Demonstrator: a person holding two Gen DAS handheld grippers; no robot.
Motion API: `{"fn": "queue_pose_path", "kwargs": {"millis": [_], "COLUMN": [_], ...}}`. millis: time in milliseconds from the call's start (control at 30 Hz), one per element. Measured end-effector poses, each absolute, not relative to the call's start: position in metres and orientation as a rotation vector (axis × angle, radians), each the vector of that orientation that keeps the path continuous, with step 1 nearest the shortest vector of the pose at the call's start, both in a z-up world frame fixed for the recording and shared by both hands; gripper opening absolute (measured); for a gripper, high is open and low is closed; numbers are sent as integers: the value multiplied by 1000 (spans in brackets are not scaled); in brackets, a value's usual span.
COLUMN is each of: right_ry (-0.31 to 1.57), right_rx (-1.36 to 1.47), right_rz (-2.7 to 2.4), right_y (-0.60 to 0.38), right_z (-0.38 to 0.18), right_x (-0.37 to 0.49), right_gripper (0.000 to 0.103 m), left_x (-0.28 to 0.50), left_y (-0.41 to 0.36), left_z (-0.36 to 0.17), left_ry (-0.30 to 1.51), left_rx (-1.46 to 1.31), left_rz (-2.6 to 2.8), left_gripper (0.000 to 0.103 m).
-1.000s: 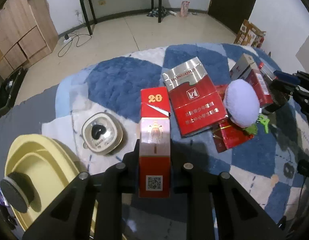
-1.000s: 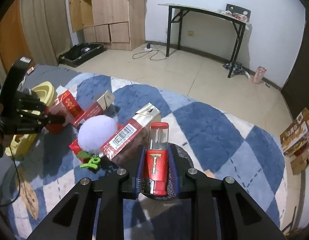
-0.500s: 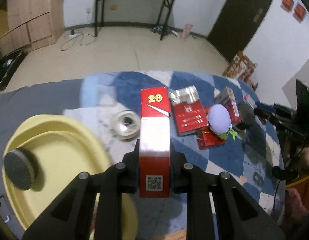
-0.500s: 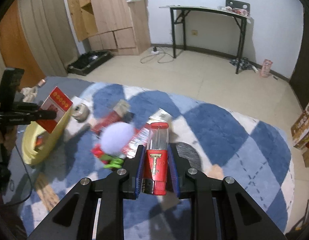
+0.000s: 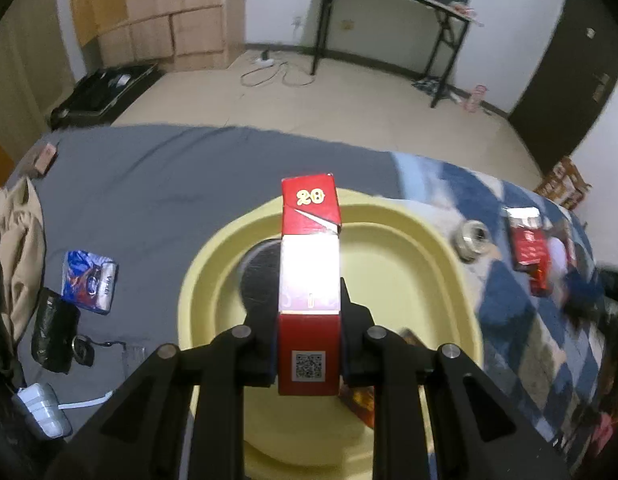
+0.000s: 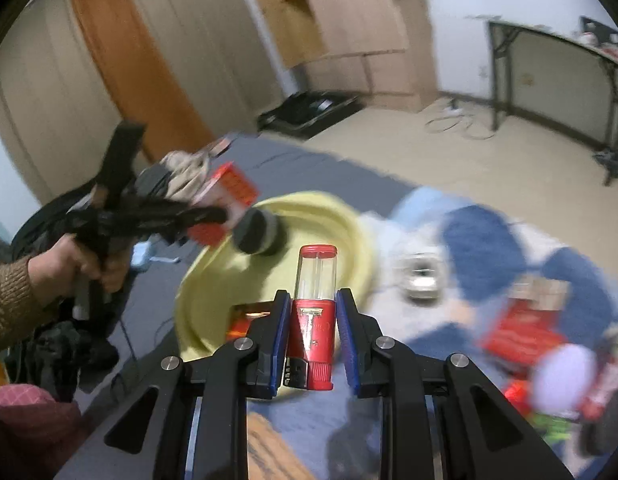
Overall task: Organize rigid objects
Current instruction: 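Carry both items to the yellow tray and release them inside, then return both tools to the remaining objects on the rug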
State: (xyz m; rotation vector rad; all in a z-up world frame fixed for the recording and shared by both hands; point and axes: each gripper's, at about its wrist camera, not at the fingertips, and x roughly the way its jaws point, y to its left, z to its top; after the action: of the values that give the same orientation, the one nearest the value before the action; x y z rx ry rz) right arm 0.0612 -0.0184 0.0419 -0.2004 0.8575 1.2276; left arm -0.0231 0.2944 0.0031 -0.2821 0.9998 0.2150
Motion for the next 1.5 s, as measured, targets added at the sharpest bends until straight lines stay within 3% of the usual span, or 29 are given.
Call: {"fn": "queue_pose_path", "kwargs": {"millis": [367,833,867,900,933,1000,1067,1200,1500], "right_ry": [899,890,894,900,902,885,863,850,839], "right_rx": [-418,-497,-492,-484,-470,-455,-449,-436,-390], "right_rz": [1244,1243,1245,1247,1255,1274,1294,1300,1133], "right_y": [81,105,101,100,98,92,85,66,-50], "right_z": [-24,-40,-39,-38,-36,-29,-21,1,70], "right_x": [19,-4,-4,-3,-3,-4,-4,0,50], "right_gripper": [23,25,27,40,56,76,87,103,103], "left_x": [-85,-74,-76,-78,-83,-92,-98,-97,-35], "left_y": [302,299,299,299,298,294,291,288,210], "left_z": [-31,-84,-81,-77,-72,-59,-47,-21,52], "left_ry": [1019,1119,1122,1114,1092,1046,1020,984,917], "left_rx": [-403,-397,-418,-439,-455,-470,-456,-494,-309], "left_rz": [254,259,261,257,256,242,257,247,81], "left_gripper": [23,26,37,57,65,88,101,103,103]}}
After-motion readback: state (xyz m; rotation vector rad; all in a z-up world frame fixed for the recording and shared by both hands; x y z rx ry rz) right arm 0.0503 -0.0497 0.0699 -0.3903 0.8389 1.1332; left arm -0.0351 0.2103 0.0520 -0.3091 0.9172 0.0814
